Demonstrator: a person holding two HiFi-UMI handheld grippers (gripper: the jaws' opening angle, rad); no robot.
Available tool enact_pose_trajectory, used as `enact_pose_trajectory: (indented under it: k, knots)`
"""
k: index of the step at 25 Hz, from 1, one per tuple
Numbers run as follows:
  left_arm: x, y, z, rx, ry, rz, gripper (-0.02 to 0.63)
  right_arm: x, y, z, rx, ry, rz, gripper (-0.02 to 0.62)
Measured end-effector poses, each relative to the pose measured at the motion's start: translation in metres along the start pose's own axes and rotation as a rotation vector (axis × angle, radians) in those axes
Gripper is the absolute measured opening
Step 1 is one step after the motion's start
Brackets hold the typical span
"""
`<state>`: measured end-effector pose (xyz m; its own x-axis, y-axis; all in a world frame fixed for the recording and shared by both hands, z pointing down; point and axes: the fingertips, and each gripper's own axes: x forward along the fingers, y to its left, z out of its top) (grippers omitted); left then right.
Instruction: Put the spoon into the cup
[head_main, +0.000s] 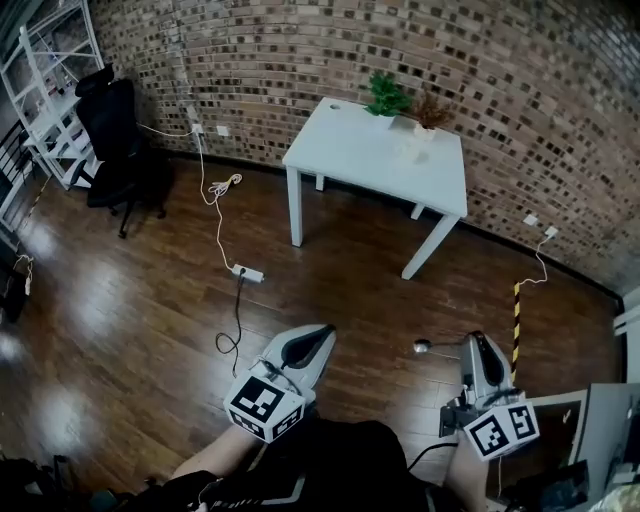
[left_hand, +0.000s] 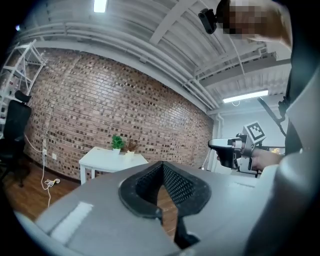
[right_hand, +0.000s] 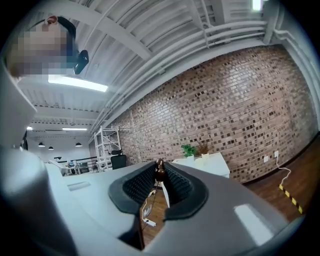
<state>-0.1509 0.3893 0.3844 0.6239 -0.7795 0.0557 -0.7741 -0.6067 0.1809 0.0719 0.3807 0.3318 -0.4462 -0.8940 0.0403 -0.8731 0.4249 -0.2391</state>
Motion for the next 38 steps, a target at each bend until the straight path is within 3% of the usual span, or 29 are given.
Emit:
enact_pose_trajectory:
  k: [9, 16, 25, 31, 38]
  knots:
    - [0.078, 0.025, 0.004, 0.016, -0.008, 0.029, -0.006, 0.063, -0.054, 0.006, 0.015, -0.009, 0.039, 0.057]
    - [0.153, 0.025, 0.037, 0.028, -0.035, 0.047, -0.006, 0.109, -0.109, 0.040, 0.019, -0.036, 0.106, 0.057]
    - [0.249, 0.027, 0.046, 0.071, 0.011, 0.077, -0.006, 0.166, -0.180, 0.058, 0.025, -0.031, 0.180, 0.057]
    - [0.285, 0.054, 0.052, 0.074, 0.045, 0.086, -0.006, 0.210, -0.196, 0.056, 0.042, -0.019, 0.204, 0.057]
    - [0.318, 0.128, 0.057, 0.043, 0.038, 0.064, -0.006, 0.284, -0.207, 0.057, 0.055, 0.001, 0.134, 0.057]
